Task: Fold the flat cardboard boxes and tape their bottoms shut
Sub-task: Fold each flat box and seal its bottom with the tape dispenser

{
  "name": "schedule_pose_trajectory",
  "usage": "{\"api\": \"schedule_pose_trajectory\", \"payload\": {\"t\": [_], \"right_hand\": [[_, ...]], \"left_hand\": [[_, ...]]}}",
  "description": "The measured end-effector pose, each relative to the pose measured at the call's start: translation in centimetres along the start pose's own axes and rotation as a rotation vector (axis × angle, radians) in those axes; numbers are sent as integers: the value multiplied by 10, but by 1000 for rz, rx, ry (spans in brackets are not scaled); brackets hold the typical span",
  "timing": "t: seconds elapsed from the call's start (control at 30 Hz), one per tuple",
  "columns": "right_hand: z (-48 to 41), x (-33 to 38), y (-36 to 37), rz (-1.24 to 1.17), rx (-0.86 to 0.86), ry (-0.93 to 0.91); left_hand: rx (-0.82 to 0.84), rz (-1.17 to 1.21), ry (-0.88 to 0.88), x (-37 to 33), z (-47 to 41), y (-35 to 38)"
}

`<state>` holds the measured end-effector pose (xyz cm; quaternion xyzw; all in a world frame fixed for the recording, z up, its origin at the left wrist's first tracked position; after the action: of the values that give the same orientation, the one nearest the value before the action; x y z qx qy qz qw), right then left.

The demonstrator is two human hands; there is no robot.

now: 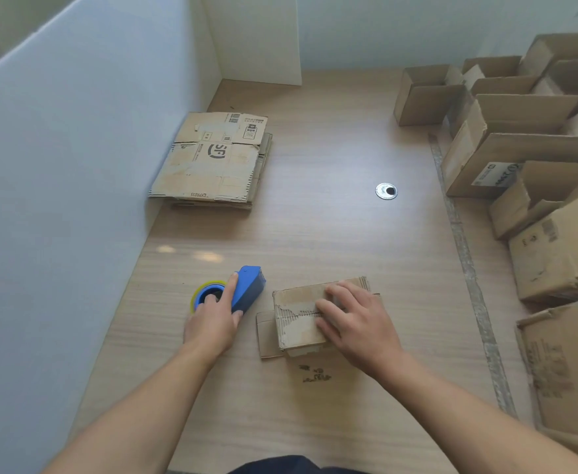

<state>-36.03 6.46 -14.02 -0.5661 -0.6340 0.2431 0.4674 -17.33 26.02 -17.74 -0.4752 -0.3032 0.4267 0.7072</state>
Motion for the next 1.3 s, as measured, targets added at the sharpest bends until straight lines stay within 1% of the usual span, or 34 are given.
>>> {"api": "schedule_pose_trajectory", "payload": {"t": [0.13,0.2,0.3,0.4,0.5,0.57,0.63,0.7,0.77,0.8,0.87,0.97,1.03,1.13,1.3], "right_hand": [[1,1,3,-8,-22,5],[0,1,4,-40,-17,18],[0,-3,4,-119,28,92],[0,-9,6,-179,96,174],[0,-11,6,-211,137,214],[-2,-11,5,-238,168,252],[-4,-13,3,-329,191,345],[-8,-15,0,-464,174,417],[-10,-16,-7,-607,154,453],[-10,-16,-10,-680,158,470],[-9,-17,-15,-785,179,475],[-9,-19,-18,-815,212,415],[-8,-21,-14,-775,206,405],[-6,-23,-9,-751,153,448],[-4,-26,-13,-858,110,533]], "left_hand": [[-128,-87,59,-5,-5,1],[-108,-70,69,-10,-7,2],[-54,45,63,-15,-9,0],[-55,89,94,-10,-11,-7],[-85,141,165,-4,-3,-30],[-117,177,258,-2,11,-50],[-161,217,394,-4,28,-69],[-293,226,581,-11,48,-90],[-407,136,769,-23,63,-98],[-415,89,831,-29,68,-96],[-387,51,892,-41,73,-89],[-350,21,913,-55,78,-81],[-330,2,926,-64,82,-77],[-298,-35,897,-70,84,-75],[-196,-87,808,-81,83,-68]]}}
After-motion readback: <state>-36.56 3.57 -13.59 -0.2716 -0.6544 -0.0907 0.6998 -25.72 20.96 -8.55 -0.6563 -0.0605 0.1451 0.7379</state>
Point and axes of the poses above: each hand's wrist, its own z-axis away from the middle knuckle, its own y-axis out of the palm, x = y × z, the point moved 5 cm from there along -z, towards the middle knuckle, and after that the axes turned 6 degrees about -z, right-handed, at the moved point
